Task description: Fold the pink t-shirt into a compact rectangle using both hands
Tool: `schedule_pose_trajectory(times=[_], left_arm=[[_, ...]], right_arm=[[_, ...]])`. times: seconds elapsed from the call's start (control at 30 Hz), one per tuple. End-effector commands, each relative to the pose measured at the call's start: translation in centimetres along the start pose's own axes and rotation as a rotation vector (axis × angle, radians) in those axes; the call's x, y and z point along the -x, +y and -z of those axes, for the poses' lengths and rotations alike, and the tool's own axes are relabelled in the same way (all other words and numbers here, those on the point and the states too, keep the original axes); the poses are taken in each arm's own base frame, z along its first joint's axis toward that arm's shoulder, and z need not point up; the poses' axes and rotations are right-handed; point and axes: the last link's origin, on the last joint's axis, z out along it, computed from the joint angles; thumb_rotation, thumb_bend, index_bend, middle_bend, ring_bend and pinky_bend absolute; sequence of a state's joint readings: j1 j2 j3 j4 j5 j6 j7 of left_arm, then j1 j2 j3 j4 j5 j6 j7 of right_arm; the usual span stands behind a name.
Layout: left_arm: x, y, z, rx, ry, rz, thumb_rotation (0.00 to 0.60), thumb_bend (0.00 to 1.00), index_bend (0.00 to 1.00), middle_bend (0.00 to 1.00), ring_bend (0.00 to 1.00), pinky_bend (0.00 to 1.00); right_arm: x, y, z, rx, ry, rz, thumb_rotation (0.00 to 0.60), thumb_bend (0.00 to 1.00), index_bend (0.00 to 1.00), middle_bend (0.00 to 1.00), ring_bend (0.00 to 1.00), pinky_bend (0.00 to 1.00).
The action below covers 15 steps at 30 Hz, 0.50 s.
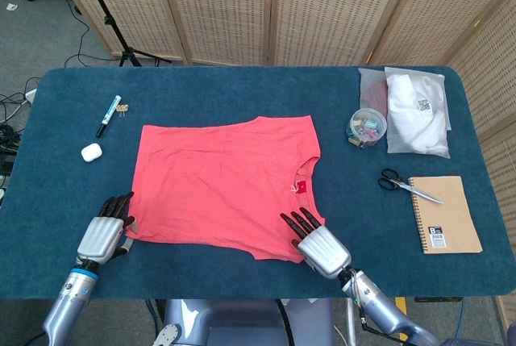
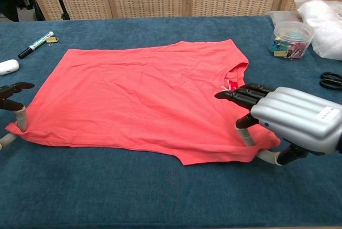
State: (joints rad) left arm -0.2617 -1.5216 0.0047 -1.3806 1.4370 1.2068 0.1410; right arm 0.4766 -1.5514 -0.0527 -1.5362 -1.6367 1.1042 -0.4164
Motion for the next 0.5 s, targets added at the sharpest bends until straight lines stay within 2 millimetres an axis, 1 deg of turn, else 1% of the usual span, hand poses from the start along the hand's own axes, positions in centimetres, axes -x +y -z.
schedule_pose_trajectory(times=[0.03,0.2,0.3,0.5], left_arm=[[-0.6,0.3,0.6,0.024,0.006,0.000,0.600,0.51,0.73,0.00,0.00,0.00],[-1.6,1.1,2.1,0.075,-0.005,0.012,0.600,0.52,0.73,0.00,0.00,0.00],[-2.2,1.4,3.0,0.095,-0.009,0.003,0.600,0.52,0.73,0.00,0.00,0.00],[-3.5,1.8,5.1,0.136,-0.007,-0.015,0.600,0.52,0.73,0.00,0.00,0.00]], right_arm=[[-0.4,-0.1,0.1,-0.018,0.007,-0.016,0.600,0.49,0.62,0.00,0.00,0.00],[-1.0,-0.6,0.4,-0.095,-0.039,-0.058,0.600,0.49,0.62,0.00,0.00,0.00],[-1.6,-0.9,0.8,-0.148,-0.043,-0.045,0.600,0.49,0.63,0.00,0.00,0.00],[-2.4,-1.7,2.5,-0.237,-0.050,-0.024,0.600,0.49,0.63,0.00,0.00,0.00]])
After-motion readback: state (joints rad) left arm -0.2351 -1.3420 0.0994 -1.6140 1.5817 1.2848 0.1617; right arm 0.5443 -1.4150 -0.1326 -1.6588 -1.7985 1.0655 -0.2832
